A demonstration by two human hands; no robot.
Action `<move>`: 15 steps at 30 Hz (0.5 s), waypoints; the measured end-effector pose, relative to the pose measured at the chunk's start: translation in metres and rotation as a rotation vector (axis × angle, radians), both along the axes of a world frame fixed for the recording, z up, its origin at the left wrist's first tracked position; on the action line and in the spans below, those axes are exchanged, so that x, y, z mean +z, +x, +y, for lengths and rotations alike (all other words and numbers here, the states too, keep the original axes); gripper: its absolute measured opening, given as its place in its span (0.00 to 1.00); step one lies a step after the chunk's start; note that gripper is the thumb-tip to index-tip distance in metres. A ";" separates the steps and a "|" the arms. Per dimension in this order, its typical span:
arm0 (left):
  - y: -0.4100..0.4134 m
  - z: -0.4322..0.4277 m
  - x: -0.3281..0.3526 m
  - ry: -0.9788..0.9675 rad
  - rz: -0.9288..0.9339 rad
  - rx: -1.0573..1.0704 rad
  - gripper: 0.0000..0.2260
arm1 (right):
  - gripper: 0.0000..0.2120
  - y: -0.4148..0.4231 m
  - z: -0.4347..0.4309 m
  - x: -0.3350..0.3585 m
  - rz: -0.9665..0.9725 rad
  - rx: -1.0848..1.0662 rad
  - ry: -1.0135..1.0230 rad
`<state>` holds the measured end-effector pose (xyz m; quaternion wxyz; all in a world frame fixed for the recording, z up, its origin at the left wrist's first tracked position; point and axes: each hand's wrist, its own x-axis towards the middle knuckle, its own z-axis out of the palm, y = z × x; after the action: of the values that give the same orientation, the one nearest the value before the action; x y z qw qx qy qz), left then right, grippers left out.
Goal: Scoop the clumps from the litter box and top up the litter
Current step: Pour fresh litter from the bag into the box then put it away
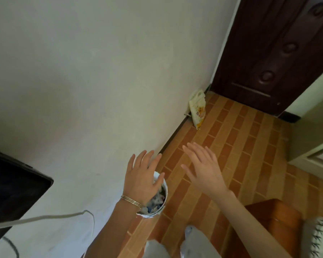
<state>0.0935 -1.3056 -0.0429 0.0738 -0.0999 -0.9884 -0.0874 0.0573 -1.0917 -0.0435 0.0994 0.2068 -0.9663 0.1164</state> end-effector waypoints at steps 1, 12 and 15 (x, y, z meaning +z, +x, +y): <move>-0.005 0.006 -0.001 -0.011 -0.007 -0.014 0.24 | 0.25 -0.001 0.007 -0.001 -0.010 -0.008 0.004; -0.085 0.110 -0.006 -0.029 -0.014 -0.065 0.24 | 0.25 -0.062 0.118 -0.010 -0.086 -0.040 0.036; -0.117 0.151 0.001 -0.023 -0.005 -0.053 0.24 | 0.25 -0.094 0.159 0.000 -0.080 -0.026 0.046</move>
<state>-0.0233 -1.1543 -0.0417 0.0677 -0.1269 -0.9865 -0.0783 -0.0368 -0.9325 -0.0439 0.0573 0.1915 -0.9746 0.1011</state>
